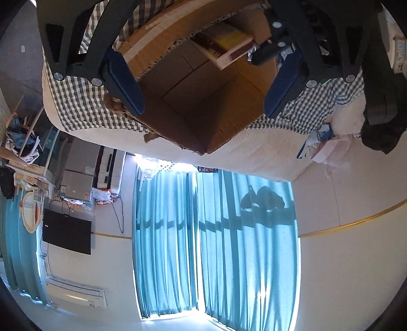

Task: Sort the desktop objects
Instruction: 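Carry the medicine box into the cardboard box and open the right gripper, then move the right gripper back to the blue Vinda tissue pack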

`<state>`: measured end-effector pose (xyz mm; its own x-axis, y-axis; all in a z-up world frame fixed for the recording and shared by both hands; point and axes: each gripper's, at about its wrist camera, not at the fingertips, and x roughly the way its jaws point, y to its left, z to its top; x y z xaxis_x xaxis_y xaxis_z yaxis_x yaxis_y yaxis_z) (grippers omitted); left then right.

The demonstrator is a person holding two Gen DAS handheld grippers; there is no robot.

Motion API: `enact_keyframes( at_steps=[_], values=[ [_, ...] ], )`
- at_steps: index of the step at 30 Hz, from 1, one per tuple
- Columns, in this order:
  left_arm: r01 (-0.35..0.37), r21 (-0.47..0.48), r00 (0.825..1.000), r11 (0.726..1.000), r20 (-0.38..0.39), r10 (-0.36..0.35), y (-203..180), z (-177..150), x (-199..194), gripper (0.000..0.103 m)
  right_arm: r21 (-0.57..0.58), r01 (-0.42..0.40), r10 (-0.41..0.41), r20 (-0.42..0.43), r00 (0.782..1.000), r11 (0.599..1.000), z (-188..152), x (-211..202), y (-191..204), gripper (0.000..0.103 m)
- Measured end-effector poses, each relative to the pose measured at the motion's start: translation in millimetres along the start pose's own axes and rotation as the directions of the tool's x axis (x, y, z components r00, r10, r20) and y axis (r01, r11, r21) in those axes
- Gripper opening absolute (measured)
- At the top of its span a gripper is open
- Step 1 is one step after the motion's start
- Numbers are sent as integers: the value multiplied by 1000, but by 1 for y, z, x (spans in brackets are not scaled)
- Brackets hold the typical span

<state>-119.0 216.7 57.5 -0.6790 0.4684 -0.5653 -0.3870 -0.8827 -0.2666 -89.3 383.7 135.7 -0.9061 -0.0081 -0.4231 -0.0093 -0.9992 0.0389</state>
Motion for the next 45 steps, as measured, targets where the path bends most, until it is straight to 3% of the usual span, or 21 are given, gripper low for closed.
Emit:
enact_keyframes(
  at_steps=[4, 8, 12, 17, 25, 27, 30, 32, 35, 40, 41, 44, 45],
  values=[
    [-41, 42, 999, 998, 23, 40, 4, 5, -32, 84, 32, -21, 21, 14, 1000, 999, -2, -19, 3, 95],
    [-135, 81, 990, 987, 35, 133, 22, 3, -74, 85, 65, -81, 80, 19, 997, 995, -11, -39, 15, 95],
    [-214, 103, 977, 971, 44, 210, 47, -2, -109, 89, 2, -99, 99, -1, 995, 995, -27, -57, 45, 95],
    [-288, 96, 958, 953, 29, 286, 84, -41, -135, 93, -88, -113, 109, -47, 993, 990, -71, -69, 84, 95],
    [-372, 5, 926, 928, -70, 372, 142, -127, -129, 94, -130, -104, 77, -193, 978, 986, -149, -49, 117, 95],
    [-415, -33, 902, 909, -144, 407, 155, -154, -122, 94, -135, -96, 67, -208, 976, 986, -156, -42, 122, 95],
    [-484, -65, 865, 873, -191, 465, 167, -178, -118, 94, -146, -90, 55, -227, 972, 985, -166, -32, 127, 95],
    [-495, -75, 851, 865, -241, 466, 173, -183, -110, 94, -156, -81, 42, -238, 970, 984, -172, -28, 128, 95],
    [-476, -114, 859, 872, -274, 433, 178, -191, -101, 94, -147, -65, 24, -267, 963, 987, -183, -20, 125, 95],
    [-494, -111, 833, 863, -345, 432, 173, -212, -84, 94, -103, -48, 9, -346, 938, 994, -207, 0, 116, 95],
    [-501, -101, 827, 859, -347, 442, 167, -217, -80, 89, -110, -44, 2, -354, 935, 993, -210, 3, 117, 95],
    [-519, -30, 806, 854, -351, 477, 154, -227, -70, 50, -123, -40, -9, -373, 928, 992, -218, 11, 118, 95],
    [-528, -19, 800, 849, -346, 490, 152, -229, -69, 46, -123, -42, -8, -377, 926, 992, -220, 13, 118, 95]
  ],
)
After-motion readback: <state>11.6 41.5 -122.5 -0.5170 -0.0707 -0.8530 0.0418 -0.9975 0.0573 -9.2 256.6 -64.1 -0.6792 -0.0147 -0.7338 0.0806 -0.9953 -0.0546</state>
